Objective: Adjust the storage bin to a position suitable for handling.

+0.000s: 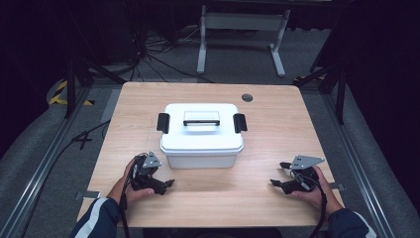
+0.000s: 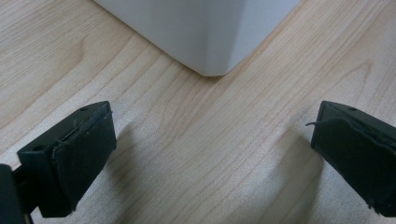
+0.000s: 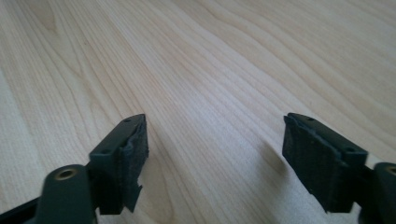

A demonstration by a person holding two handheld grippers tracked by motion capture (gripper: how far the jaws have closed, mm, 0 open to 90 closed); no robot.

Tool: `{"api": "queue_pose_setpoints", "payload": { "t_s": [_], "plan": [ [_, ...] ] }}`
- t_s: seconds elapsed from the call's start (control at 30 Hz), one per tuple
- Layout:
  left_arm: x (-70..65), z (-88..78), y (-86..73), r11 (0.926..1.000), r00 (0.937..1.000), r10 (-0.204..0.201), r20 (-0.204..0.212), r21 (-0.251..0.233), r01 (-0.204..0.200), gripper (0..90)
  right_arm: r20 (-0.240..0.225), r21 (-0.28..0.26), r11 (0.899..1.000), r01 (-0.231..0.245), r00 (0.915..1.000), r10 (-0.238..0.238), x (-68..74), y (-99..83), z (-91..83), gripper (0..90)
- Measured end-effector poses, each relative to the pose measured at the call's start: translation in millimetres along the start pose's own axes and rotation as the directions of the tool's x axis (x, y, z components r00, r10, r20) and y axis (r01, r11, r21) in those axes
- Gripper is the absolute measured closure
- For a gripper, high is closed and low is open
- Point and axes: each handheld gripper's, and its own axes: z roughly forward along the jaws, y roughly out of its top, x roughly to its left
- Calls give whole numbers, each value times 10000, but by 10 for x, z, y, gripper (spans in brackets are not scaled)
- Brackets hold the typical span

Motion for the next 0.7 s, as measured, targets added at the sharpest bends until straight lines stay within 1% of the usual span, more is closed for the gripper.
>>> {"api": "queue_pose_setpoints", "payload": {
  "t_s": [0.07, 0.1, 0.17, 0.23, 0.3, 0.33, 0.4, 0.43, 0.5, 0.53, 0.57, 0.63, 0.7],
  "plan": [
    [-4, 1, -1, 10000, 10000, -41, 12, -11, 41, 5, -261, -283, 9995, 142, 9995, -149, -11, 33, -26, 270],
    [-4, 0, 0, 10000, 10000, -33, -7, -2, 33, 5, -410, -216, 9996, 166, 9990, -175, -10, 52, -28, 277],
    [-4, 1, 0, 10000, 10000, -33, -16, -1, 33, 5, -264, -83, 9990, 435, 9987, -437, -5, 96, -32, 293],
    [-4, 1, 0, 10000, 10000, -37, -12, -7, 37, 5, -391, -153, 9992, 373, 9985, -378, -17, 140, -48, 308],
    [-2, 1, 1, 10000, 10000, -16, -12, 0, 16, 4, -406, -142, 9994, 310, 9987, -315, -25, 162, -62, 308],
    [-2, 4, 3, 10000, 10000, -33, 14, 1, 33, 4, -485, -92, 9997, 238, 9985, -242, -37, 183, -68, 309],
    [3, 6, 7, 10000, 10000, 54, 14, 3, -54, 3, -493, 32, 9995, 312, 9983, -310, -64, 259, -102, 315],
    [-5, 6, 4, 10000, 10000, -38, -6, -9, 38, 4, -555, -3, 9992, 396, 9977, -396, -70, 287, -118, 316],
    [-7, 1, 0, 10000, 10000, -26, -55, -22, 26, 6, -605, -10, 9993, 386, 9974, -386, -86, 346, -152, 319],
    [-7, 1, 0, 10000, 10000, -26, -55, -22, 26, 6, -605, -10, 9993, 386, 9974, -386, -86, 346, -152, 319],
    [-13, -2, -6, 9999, 9999, -97, -29, -30, 97, 6, -626, -66, 9991, 429, 9971, -432, -105, 385, -168, 319],
    [-8, -3, -6, 10000, 10000, -50, -61, -29, 50, 5, -538, -150, 9988, 473, 9974, -480, -147, 503, -209, 322],
    [-8, -4, -5, 10000, 10000, -67, -15, 6, 67, 5, -544, -214, 9978, 629, 9965, -640, -169, 600, -236, 328]
  ]
}}
